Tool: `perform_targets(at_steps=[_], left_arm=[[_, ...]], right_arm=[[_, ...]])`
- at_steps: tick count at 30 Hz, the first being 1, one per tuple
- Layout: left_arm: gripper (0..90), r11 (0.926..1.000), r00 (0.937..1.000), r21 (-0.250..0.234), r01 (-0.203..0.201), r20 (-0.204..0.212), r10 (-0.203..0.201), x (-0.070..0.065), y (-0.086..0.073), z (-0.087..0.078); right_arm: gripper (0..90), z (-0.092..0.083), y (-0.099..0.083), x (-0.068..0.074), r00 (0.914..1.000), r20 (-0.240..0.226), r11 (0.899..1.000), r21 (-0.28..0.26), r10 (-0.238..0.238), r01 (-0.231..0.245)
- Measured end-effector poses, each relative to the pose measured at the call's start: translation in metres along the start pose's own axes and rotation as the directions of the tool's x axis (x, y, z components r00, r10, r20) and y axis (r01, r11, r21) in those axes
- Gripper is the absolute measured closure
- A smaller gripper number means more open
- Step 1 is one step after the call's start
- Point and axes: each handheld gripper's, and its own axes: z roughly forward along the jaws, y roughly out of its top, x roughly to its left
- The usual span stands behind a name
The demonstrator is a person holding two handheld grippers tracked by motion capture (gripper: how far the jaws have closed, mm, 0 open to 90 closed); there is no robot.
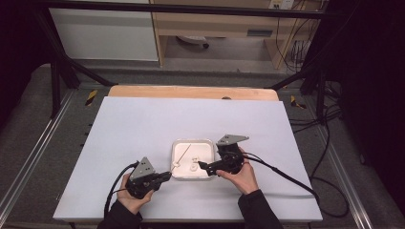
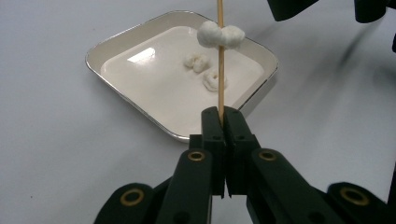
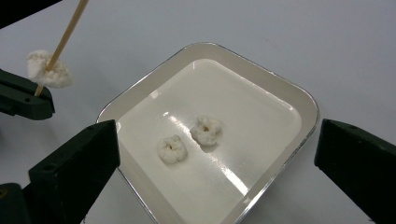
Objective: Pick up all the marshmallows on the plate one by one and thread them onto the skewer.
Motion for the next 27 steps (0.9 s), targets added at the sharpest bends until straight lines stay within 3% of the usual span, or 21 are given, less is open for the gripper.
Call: perform_targets(at_steps=[10, 23, 27], left_arm=[[88.3, 1.0000, 1.0000, 0.003, 0.002, 0.001, -0.002, 0.001, 0.000, 0.000], [88.3, 0.9999, 1.0000, 0.011, 0.008, 0.000, -0.008, 0.001, 0.000, 0.001], [88.3, 0.9999, 1.0000, 0.009, 0.009, 0.000, -0.009, 0.001, 0.000, 0.001]], right_arm=[[2.0, 0.022, 0.008, 0.003, 0.9995, 0.027, 0.999, 0.039, -0.014, 0.012], [23.3, 0.046, 0.009, 0.000, 0.9975, 0.041, 0.995, 0.088, -0.057, 0.053], [28.7, 0.051, 0.007, -0.001, 0.9973, 0.027, 0.993, 0.101, -0.069, 0.066]])
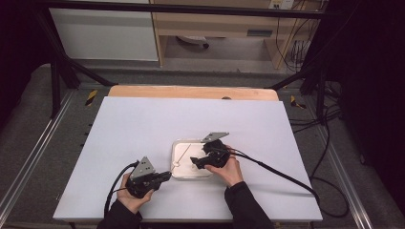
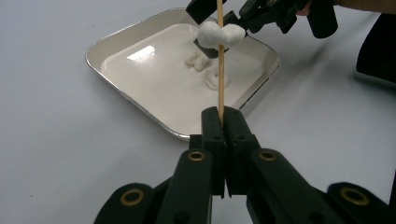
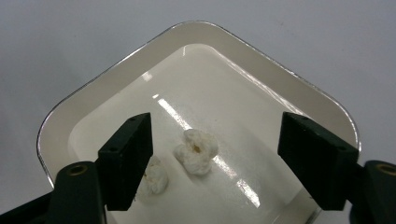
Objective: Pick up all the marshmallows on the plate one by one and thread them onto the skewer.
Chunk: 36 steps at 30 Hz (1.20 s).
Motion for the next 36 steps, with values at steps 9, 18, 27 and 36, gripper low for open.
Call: perform_targets(at_steps=[9, 18, 27, 36], left_arm=[[88.3, 0.9999, 0.9999, 0.004, -0.010, 0.003, 0.010, 0.000, 0.000, 0.001], [88.3, 0.9999, 0.9999, 0.002, -0.013, 0.001, 0.013, -0.001, 0.000, 0.001], [88.3, 0.9999, 0.9999, 0.002, -0.010, 0.003, 0.010, -0.001, 0.000, 0.001], [88.3, 0.9998, 0.9998, 0.004, -0.017, 0.003, 0.017, -0.001, 0.000, 0.001]], right_arm=[[44.5, 0.007, -0.004, 0.001, 0.9993, 0.002, 0.999, 0.003, -0.038, 0.038], [55.3, 0.010, -0.007, 0.003, 0.9983, -0.020, 0.998, 0.002, -0.056, 0.056], [63.2, 0.012, -0.010, 0.004, 0.9962, -0.011, 0.996, 0.001, -0.087, 0.087], [69.0, 0.012, -0.010, 0.004, 0.9964, -0.012, 0.997, 0.005, -0.083, 0.083]])
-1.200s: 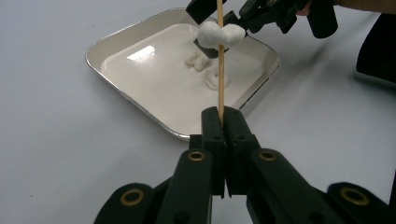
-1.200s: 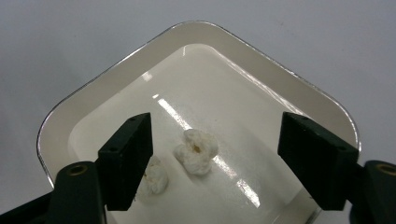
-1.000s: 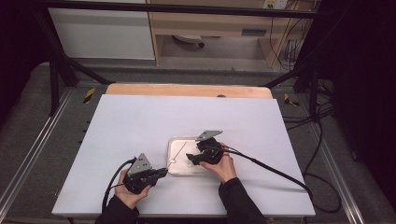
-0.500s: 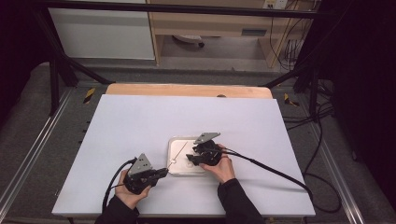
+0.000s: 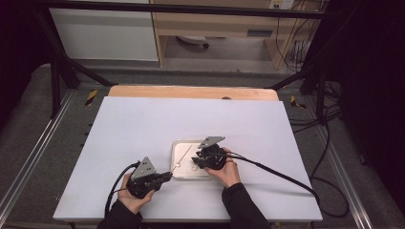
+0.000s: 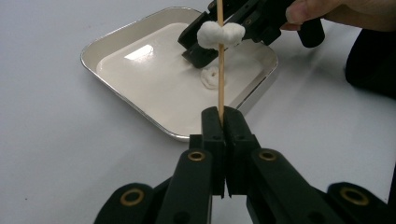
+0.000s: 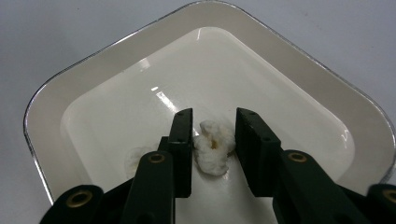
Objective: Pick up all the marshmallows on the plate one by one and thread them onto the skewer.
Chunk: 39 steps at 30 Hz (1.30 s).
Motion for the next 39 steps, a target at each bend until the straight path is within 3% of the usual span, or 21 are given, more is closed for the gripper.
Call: perform_targets(at_steps=[25, 39], left_arm=[[88.3, 1.0000, 1.0000, 0.010, 0.000, -0.002, 0.000, -0.003, 0.000, -0.001], [88.3, 0.9999, 0.9998, 0.004, -0.016, 0.014, 0.016, -0.006, 0.001, 0.000]], right_arm=[[72.2, -0.036, 0.013, -0.003, 0.9959, -0.064, 0.997, -0.030, 0.064, -0.066], [73.0, -0.072, 0.009, -0.008, 0.9864, -0.120, 0.984, -0.123, 0.113, -0.127]])
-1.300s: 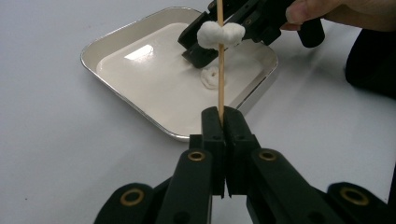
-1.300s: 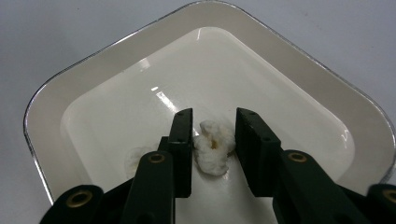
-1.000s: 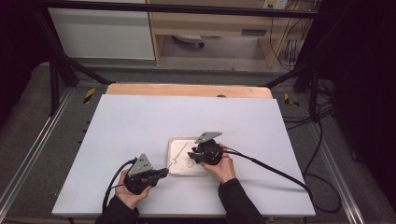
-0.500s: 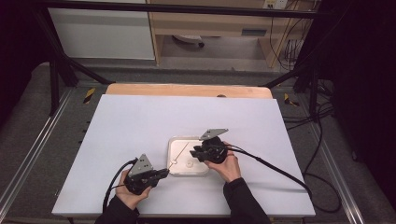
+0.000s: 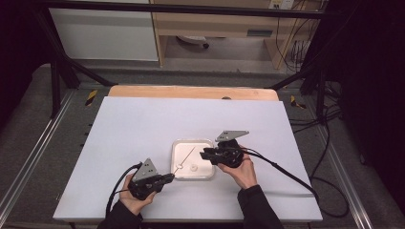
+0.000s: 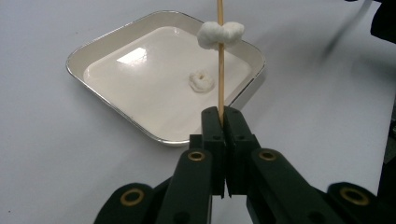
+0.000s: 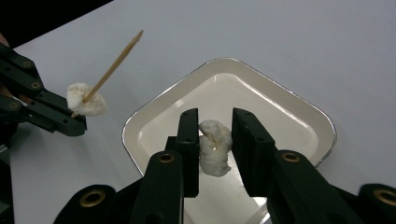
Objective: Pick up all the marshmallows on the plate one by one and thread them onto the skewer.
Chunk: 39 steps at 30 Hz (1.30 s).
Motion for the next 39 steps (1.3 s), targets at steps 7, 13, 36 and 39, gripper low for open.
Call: perform_targets(at_steps=[7, 13, 36, 39], left_arm=[[88.3, 1.0000, 1.0000, 0.001, -0.004, 0.004, 0.004, -0.001, 0.000, 0.001], [88.3, 0.9999, 0.9998, 0.005, -0.016, 0.010, 0.016, -0.003, 0.001, 0.002], [88.3, 0.9986, 0.9979, -0.019, -0.049, 0.041, 0.050, -0.009, 0.002, 0.002], [88.3, 0.9984, 0.9977, -0.021, -0.052, 0.041, 0.053, -0.009, 0.002, 0.002]], right_arm=[[73.1, -0.018, -0.002, -0.003, 0.9995, -0.019, 0.998, -0.051, 0.025, -0.026], [73.2, -0.033, -0.003, -0.005, 0.9982, -0.042, 0.994, -0.095, 0.044, -0.048], [73.0, -0.047, 0.019, 0.000, 0.9717, -0.219, 0.965, -0.221, 0.089, -0.138], [72.9, -0.043, 0.020, 0.001, 0.9700, -0.227, 0.967, -0.216, 0.088, -0.138]])
